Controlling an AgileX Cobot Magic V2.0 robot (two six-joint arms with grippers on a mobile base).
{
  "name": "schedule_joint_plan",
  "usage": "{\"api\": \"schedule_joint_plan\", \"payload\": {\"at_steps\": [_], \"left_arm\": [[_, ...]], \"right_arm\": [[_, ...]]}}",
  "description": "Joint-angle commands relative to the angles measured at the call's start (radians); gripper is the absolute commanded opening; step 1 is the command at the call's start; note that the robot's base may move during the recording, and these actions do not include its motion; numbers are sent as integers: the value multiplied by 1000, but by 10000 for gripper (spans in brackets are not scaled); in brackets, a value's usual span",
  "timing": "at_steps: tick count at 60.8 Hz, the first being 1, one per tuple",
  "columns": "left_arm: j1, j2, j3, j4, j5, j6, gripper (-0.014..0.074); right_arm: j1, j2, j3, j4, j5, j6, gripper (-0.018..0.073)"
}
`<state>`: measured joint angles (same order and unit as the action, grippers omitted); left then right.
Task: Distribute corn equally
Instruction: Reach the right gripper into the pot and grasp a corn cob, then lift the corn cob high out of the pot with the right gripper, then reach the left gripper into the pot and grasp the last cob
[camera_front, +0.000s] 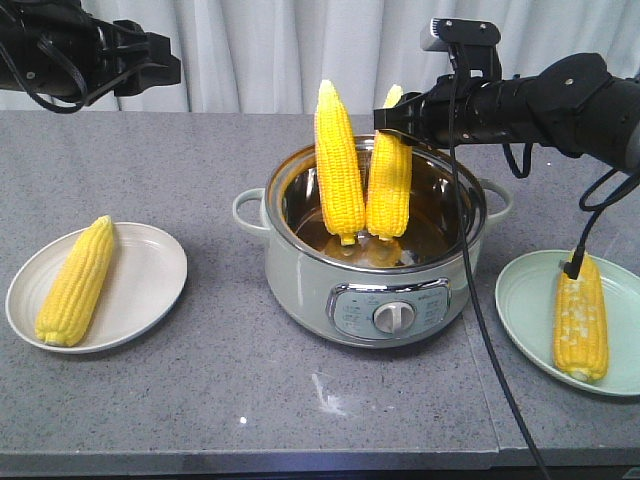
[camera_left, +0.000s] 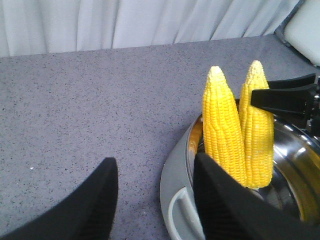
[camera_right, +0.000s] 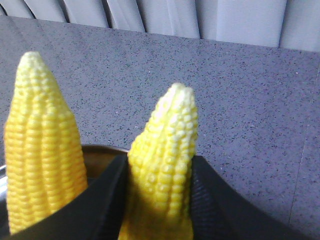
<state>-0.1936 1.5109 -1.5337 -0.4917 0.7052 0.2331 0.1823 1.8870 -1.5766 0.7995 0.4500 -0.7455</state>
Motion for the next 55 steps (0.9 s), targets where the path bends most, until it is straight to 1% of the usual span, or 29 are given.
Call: {"api": "schedule_joint_plan", "payload": {"at_steps": [1, 2, 10, 16, 20, 26, 32, 36, 47, 55], "left_arm": [[1, -33, -33, -29, -52, -2, 330], [1, -33, -33, -29, -52, -2, 330], [1, -33, -33, -32, -52, -2, 330], [-5, -33, -33, -32, -57, -2, 330], [-19, -33, -33, -32, -73, 15, 330], [-64, -33, -33, -32, -127, 53, 332], [-118, -26, -33, -32, -213, 56, 353], [-153, -10, -36, -32, -246, 56, 380], [-257, 108, -123, -32, -253, 56, 485], [-324, 215, -242, -27, -238, 60, 518]], "right_arm": [[0, -60, -31, 18, -42, -12, -6], [0, -62, -31, 18, -42, -12, -17], [0, -120, -31, 13, -41, -12, -9], [-13, -215, -31, 9, -41, -17, -8], [-26, -283, -31, 9, -39, -16, -8], [-49, -380, -31, -3, -33, -16, -8], [-75, -470, -31, -28, -13, -15, -7], [-91, -519, -31, -53, 4, -9, -6], [-105, -605, -30, -131, 33, -1, -5], [-105, -617, -30, -155, 58, 9, -5]]}}
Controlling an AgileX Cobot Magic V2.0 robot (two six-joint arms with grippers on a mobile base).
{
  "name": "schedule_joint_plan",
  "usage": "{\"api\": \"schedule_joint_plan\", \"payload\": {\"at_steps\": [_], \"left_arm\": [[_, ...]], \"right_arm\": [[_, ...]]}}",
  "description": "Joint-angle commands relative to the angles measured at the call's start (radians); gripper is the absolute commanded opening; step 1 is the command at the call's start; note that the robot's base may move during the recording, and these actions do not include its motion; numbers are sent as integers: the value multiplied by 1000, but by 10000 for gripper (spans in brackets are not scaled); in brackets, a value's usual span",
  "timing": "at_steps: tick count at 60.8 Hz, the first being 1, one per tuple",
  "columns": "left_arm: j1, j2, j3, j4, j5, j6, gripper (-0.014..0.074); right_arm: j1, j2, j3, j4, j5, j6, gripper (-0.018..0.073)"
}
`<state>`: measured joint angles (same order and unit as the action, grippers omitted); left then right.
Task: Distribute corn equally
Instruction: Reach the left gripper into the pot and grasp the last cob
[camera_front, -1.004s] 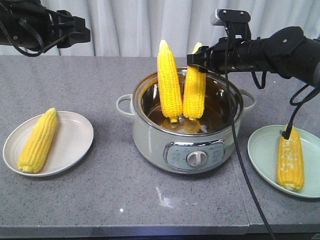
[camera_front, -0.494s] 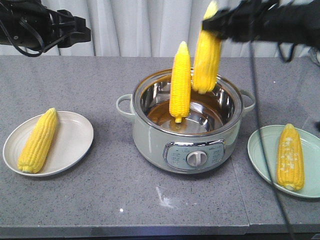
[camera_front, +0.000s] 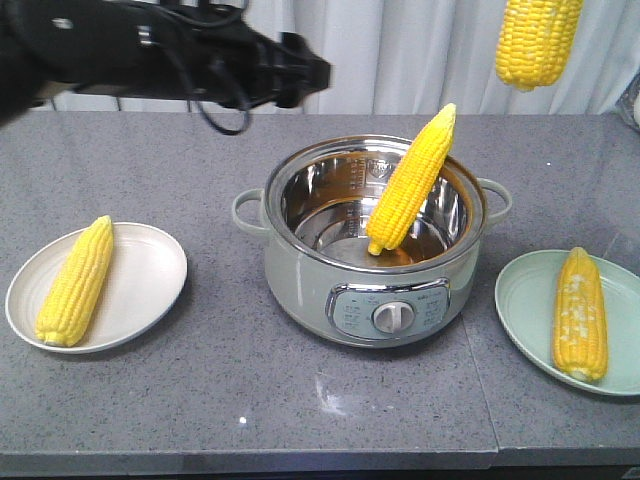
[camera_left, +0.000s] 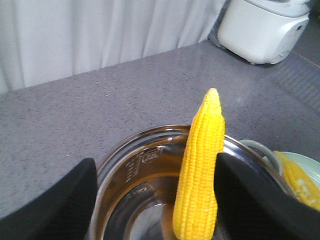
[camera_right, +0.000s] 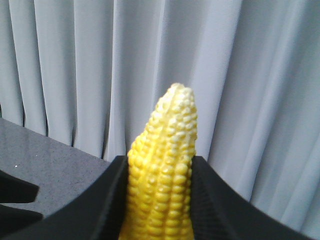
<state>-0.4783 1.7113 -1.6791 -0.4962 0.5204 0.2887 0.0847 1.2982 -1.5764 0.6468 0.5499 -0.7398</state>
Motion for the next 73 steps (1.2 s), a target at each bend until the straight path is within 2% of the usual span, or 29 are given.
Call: {"api": "schedule_joint_plan", "payload": {"at_steps": [1, 14, 26, 73], "left_arm": [[-44, 24, -115, -21, -50, 7, 518], [-80, 176, -255, -1, -2, 7, 518], [-101, 237, -284, 0, 30, 6, 518], [-108, 318, -283, 7, 8, -2, 518]], "right_arm": [[-8, -28, -30, -11, -41, 8, -5], [-8, -28, -30, -120, -10, 96, -5], [-8, -28, -30, -206, -8, 141, -5], [-8, -28, -30, -239, -5, 169, -5]]}}
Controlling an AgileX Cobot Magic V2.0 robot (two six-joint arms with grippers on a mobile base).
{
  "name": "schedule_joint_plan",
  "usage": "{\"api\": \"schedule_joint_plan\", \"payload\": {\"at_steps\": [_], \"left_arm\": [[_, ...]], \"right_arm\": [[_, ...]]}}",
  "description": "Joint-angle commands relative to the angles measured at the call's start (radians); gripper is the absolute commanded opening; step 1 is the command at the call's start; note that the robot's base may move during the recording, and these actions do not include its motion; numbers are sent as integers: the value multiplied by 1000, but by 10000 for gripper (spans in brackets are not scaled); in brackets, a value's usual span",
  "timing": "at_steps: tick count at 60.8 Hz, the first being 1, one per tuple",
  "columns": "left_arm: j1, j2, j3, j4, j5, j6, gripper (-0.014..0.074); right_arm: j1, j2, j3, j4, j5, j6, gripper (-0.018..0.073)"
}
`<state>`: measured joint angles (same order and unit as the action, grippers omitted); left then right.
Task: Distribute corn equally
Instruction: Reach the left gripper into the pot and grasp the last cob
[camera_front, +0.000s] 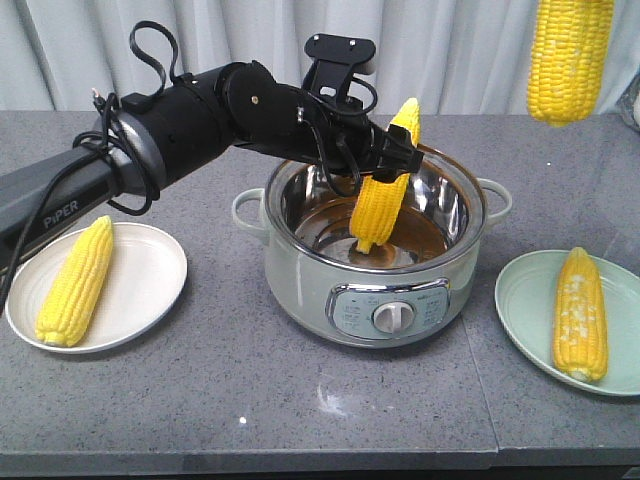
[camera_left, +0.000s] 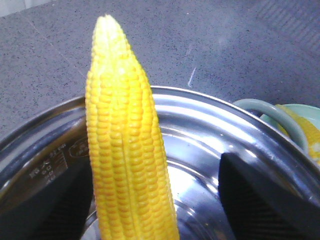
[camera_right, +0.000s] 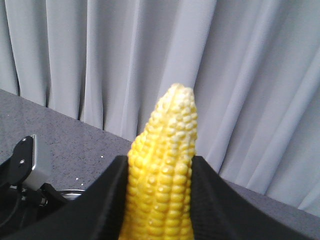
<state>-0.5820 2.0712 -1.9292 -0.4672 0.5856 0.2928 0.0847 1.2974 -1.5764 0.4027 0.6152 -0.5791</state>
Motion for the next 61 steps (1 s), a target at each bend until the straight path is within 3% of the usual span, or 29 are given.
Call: {"api": "schedule_joint_plan", "payload": {"at_steps": [1, 37, 46, 61], "left_arm": [[-4, -38, -33, -25, -57, -6, 518], [-21, 37, -33, -31, -31, -24, 494], [-21, 37, -33, -31, -19, -25, 373], [-21, -8, -33, -29, -4, -25, 42]], "right_arm": [[-8, -27, -30, 4, -70, 9, -5], [-8, -27, -30, -8, -66, 10, -5], [-8, -27, -30, -8, -66, 10, -5], [-8, -27, -30, -8, -63, 11, -5]]}}
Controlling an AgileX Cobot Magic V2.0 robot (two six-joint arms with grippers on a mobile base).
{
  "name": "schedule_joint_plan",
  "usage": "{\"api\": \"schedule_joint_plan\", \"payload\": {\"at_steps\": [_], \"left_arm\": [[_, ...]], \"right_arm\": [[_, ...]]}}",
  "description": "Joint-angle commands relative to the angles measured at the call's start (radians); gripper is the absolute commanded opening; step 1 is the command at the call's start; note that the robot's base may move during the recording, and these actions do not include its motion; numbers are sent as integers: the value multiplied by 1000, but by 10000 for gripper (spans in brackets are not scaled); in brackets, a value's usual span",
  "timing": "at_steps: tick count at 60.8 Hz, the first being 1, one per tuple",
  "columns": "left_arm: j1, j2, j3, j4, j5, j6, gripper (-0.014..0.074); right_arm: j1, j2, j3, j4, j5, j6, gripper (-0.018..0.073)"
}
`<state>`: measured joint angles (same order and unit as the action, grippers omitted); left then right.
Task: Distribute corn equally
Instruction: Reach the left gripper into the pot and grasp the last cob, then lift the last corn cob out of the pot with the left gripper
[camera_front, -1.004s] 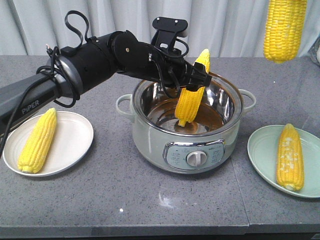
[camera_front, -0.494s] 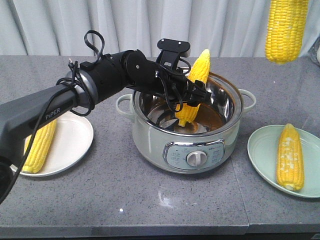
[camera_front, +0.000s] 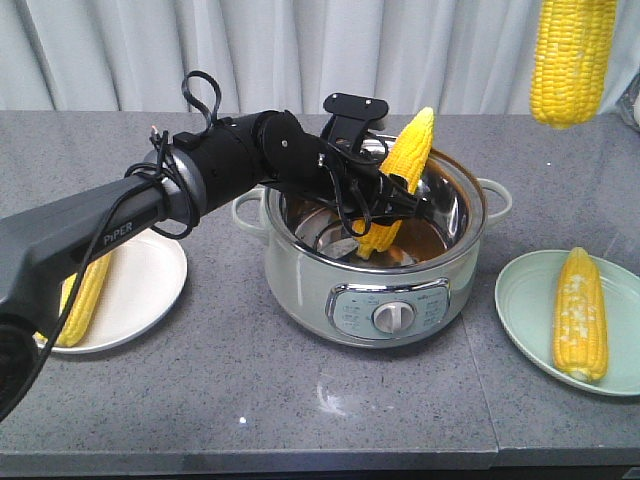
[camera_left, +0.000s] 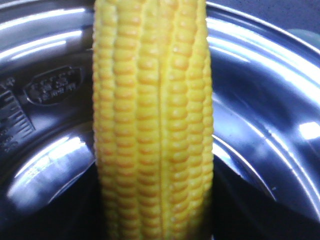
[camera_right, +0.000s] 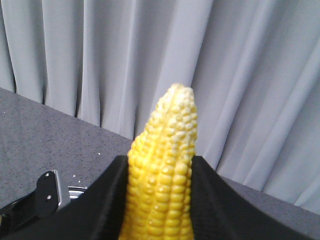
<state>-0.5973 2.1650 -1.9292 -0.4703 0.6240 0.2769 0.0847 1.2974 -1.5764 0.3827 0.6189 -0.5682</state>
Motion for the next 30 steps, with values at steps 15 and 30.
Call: {"api": "schedule_joint_plan", "payload": {"at_steps": [15, 30], "left_arm": [[18, -264, -33, -4, -18, -8, -8], [68, -481, -33, 75, 167, -44, -8]], "right_arm": [[-8, -27, -30, 19, -48, 38, -5], [-8, -38, -30, 34, 41, 60, -5]]}}
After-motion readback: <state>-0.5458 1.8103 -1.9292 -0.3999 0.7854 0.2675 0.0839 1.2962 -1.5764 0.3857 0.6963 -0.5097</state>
